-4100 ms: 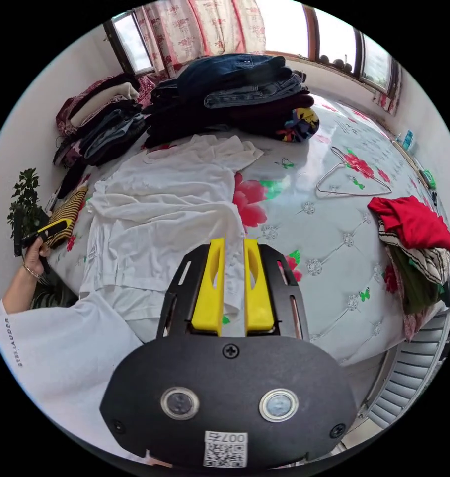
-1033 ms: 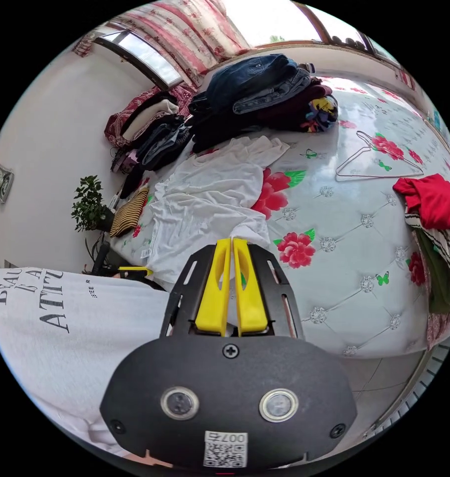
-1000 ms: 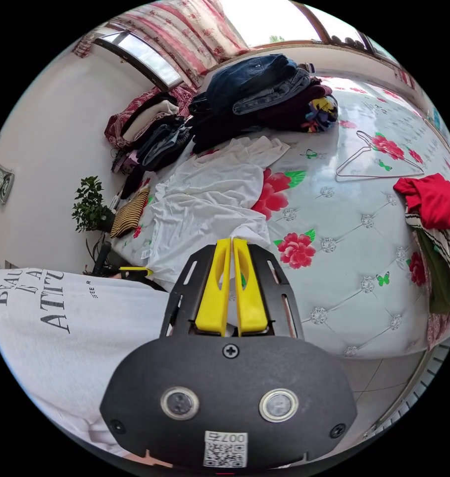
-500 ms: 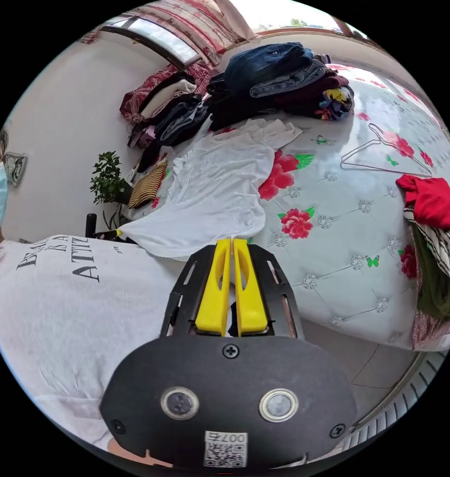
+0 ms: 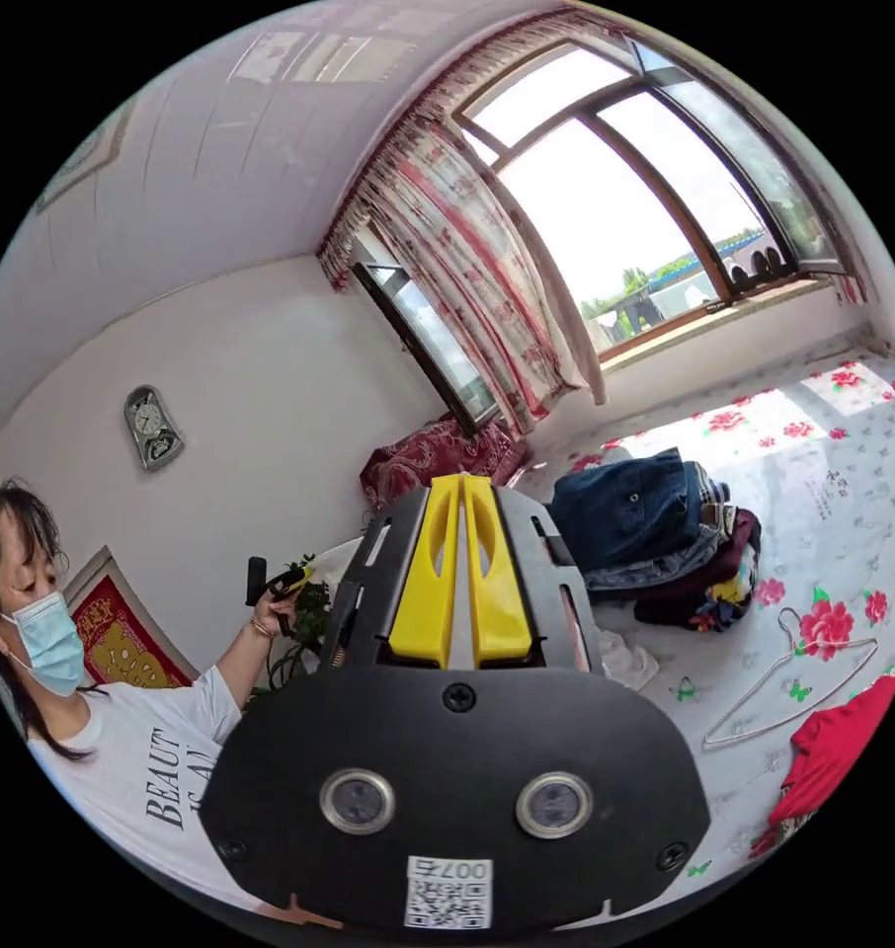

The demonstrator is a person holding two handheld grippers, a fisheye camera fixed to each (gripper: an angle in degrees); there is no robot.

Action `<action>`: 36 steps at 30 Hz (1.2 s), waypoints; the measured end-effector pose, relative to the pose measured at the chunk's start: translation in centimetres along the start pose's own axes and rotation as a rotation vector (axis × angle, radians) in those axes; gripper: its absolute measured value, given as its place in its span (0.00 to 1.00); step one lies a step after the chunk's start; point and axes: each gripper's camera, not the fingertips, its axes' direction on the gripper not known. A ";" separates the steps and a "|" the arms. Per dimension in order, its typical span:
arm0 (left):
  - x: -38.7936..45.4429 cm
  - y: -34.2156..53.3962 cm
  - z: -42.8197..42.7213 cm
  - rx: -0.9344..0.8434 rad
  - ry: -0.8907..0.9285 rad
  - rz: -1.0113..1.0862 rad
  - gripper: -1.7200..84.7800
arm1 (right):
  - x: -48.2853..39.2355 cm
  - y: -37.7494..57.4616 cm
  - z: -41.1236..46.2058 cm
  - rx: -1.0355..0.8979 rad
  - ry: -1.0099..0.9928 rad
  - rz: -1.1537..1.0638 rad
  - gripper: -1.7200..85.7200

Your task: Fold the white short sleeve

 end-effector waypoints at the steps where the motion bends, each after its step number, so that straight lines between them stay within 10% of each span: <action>1: 2.2 -0.7 -1.3 0.002 -0.003 0.059 0.01 | -1.6 -0.5 -1.6 0.025 -0.005 -0.054 0.02; 11: 9.9 10.1 -1.8 -0.257 -0.025 0.203 0.01 | -5.2 9.0 -9.4 -0.130 0.035 -0.152 0.02; 24: -1.5 36.7 11.4 -0.619 -0.005 -0.416 0.01 | 1.5 27.6 -3.7 -0.601 0.256 0.299 0.02; 36: -7.7 30.9 18.6 -0.561 -0.038 -0.470 0.02 | 3.9 18.5 7.7 -0.621 0.231 0.323 0.02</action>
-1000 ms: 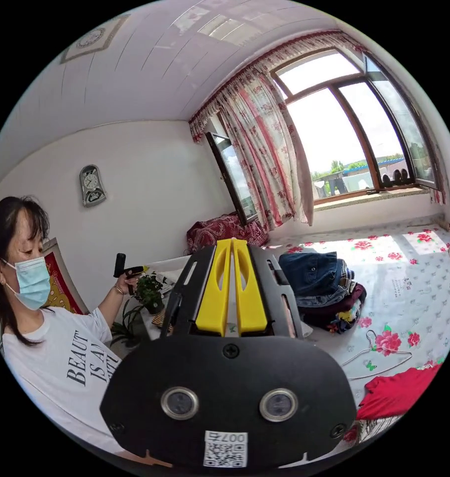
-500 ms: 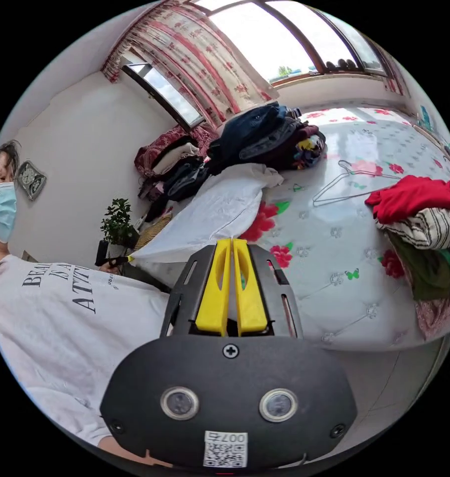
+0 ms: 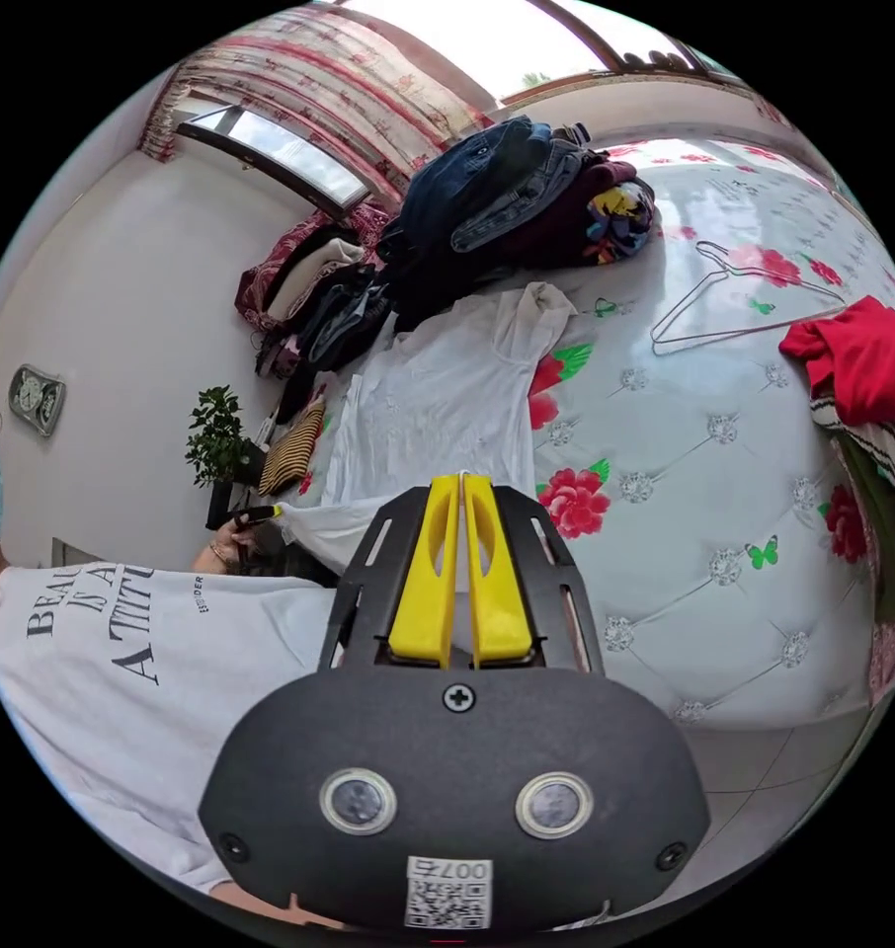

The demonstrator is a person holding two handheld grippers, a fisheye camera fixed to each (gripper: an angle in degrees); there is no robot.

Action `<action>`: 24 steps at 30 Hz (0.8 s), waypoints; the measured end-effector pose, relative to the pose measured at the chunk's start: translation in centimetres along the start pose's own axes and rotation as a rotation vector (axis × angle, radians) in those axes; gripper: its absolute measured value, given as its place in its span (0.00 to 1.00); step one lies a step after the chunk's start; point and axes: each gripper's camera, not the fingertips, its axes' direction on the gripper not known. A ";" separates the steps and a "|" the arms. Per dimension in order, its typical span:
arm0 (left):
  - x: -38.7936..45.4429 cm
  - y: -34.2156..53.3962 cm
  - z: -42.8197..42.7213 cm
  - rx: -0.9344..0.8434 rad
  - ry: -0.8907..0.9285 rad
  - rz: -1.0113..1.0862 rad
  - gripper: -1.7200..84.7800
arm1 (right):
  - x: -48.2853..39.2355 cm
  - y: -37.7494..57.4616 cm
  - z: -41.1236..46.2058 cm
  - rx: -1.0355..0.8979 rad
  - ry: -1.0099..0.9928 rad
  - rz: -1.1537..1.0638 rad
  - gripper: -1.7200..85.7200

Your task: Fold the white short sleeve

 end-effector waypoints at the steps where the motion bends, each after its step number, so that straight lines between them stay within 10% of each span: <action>1: -1.1 -1.8 0.4 0.043 0.002 -0.055 0.04 | -0.1 -2.2 1.0 0.005 0.019 0.015 0.02; 24: 6.6 0.6 8.2 -0.003 -0.537 -0.031 0.05 | -4.3 -6.0 10.3 -0.273 0.355 0.006 0.03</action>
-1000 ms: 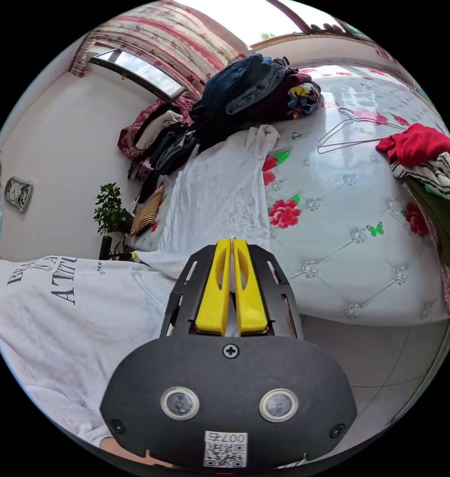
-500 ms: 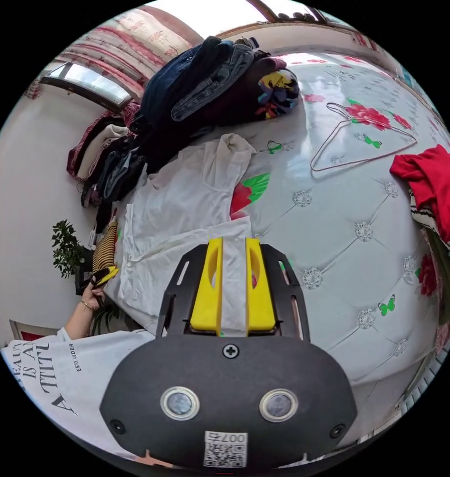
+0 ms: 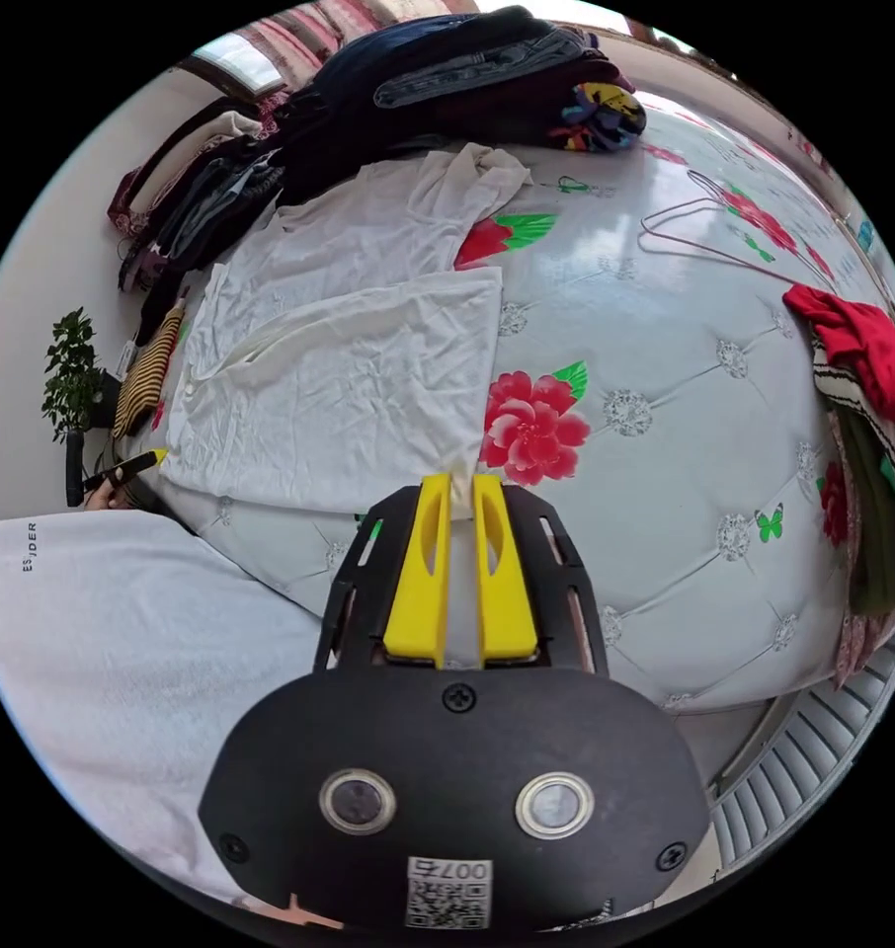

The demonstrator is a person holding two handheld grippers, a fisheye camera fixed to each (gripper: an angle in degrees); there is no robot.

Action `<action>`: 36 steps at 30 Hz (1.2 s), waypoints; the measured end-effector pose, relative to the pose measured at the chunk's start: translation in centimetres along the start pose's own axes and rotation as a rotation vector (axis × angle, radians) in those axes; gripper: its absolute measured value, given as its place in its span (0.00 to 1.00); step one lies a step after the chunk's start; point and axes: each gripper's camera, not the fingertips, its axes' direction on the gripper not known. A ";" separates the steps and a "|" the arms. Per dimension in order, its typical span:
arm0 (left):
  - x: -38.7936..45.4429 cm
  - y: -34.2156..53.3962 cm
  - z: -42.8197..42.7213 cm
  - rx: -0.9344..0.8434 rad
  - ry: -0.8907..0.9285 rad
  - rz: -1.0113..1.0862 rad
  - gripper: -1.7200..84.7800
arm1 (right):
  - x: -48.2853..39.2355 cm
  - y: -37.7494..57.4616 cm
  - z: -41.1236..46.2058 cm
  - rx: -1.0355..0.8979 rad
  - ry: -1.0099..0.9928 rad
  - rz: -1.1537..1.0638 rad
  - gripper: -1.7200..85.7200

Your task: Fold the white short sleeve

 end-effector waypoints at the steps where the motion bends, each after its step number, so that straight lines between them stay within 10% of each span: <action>1: 0.7 0.2 -0.4 0.006 -0.021 0.025 0.04 | -0.5 -0.2 -0.2 0.000 0.012 -0.022 0.03; 20: 0.9 4.9 -1.8 0.060 0.008 0.086 0.01 | 1.1 2.4 -2.4 0.054 -0.008 -0.084 0.02; 30: -3.4 12.2 -16.2 0.482 0.259 0.202 0.01 | 3.6 6.7 -13.4 0.362 -0.191 -0.182 0.02; 36: -9.1 16.3 -12.5 0.348 0.298 0.012 0.01 | 6.6 8.8 -10.3 0.089 -0.208 -0.206 0.02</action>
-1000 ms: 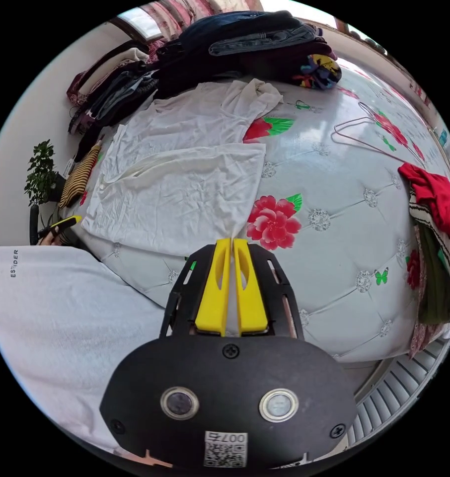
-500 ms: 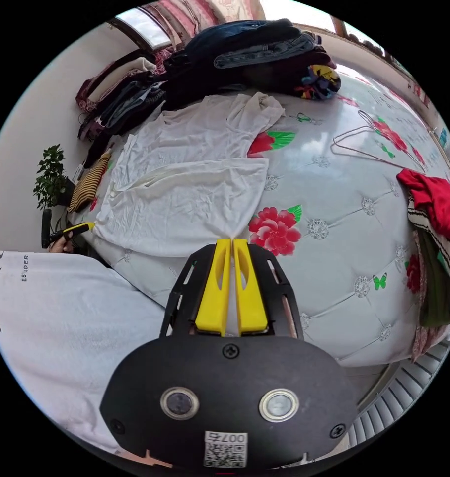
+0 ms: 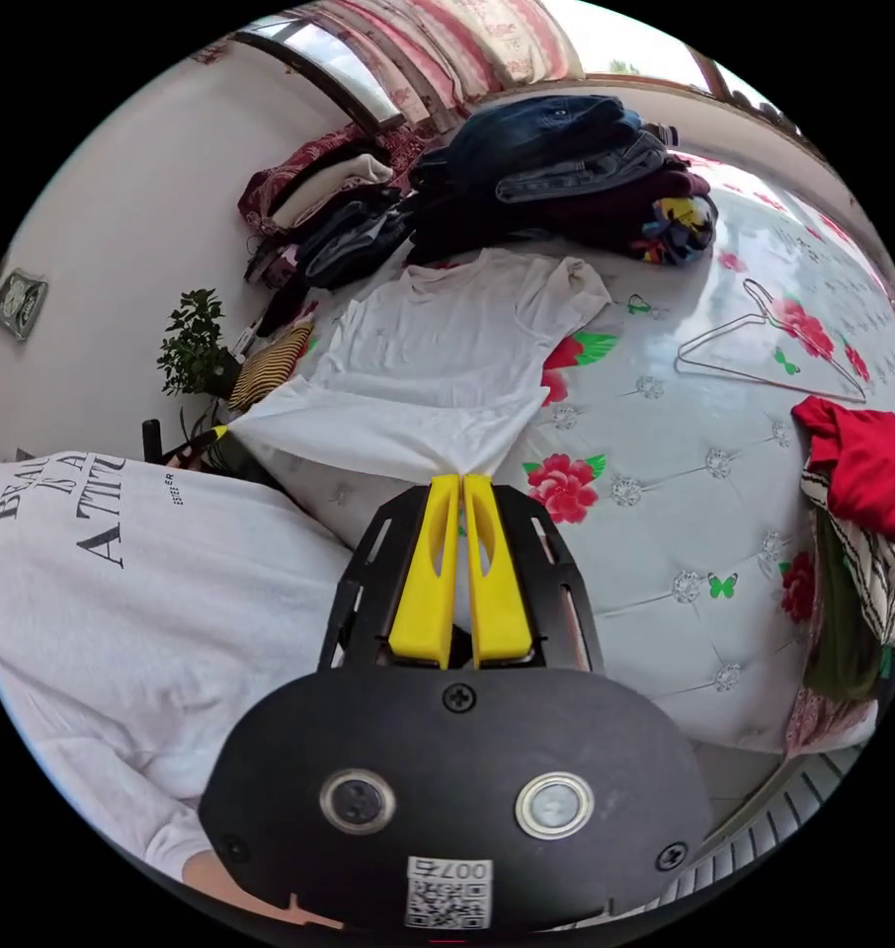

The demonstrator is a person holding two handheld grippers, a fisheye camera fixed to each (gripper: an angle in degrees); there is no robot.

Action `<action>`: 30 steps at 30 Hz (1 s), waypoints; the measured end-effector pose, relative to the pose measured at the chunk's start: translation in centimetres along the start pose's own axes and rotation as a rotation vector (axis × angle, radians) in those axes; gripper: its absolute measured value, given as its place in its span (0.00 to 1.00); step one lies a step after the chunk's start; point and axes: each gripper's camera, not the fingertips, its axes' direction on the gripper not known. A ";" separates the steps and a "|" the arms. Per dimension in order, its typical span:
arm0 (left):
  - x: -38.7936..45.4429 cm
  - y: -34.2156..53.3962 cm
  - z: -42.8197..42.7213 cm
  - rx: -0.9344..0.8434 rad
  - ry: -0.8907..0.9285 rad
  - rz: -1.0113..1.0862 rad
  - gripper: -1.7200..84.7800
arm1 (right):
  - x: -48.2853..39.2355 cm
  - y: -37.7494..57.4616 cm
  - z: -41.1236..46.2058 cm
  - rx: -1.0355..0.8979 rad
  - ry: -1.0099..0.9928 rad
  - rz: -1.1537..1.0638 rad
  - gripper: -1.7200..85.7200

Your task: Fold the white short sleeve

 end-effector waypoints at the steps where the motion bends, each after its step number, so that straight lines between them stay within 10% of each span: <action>1: -1.3 0.7 0.4 0.001 0.023 -0.057 0.01 | 0.3 0.5 0.4 -0.017 0.005 -0.005 0.02; 16: -3.0 -22.5 -8.2 0.407 0.299 0.048 0.01 | 1.5 -11.8 -12.2 0.449 -0.022 -0.110 0.02; 30: -2.3 -7.7 -13.5 0.370 0.247 0.202 0.01 | -3.5 4.1 -15.5 0.429 0.086 -0.369 0.02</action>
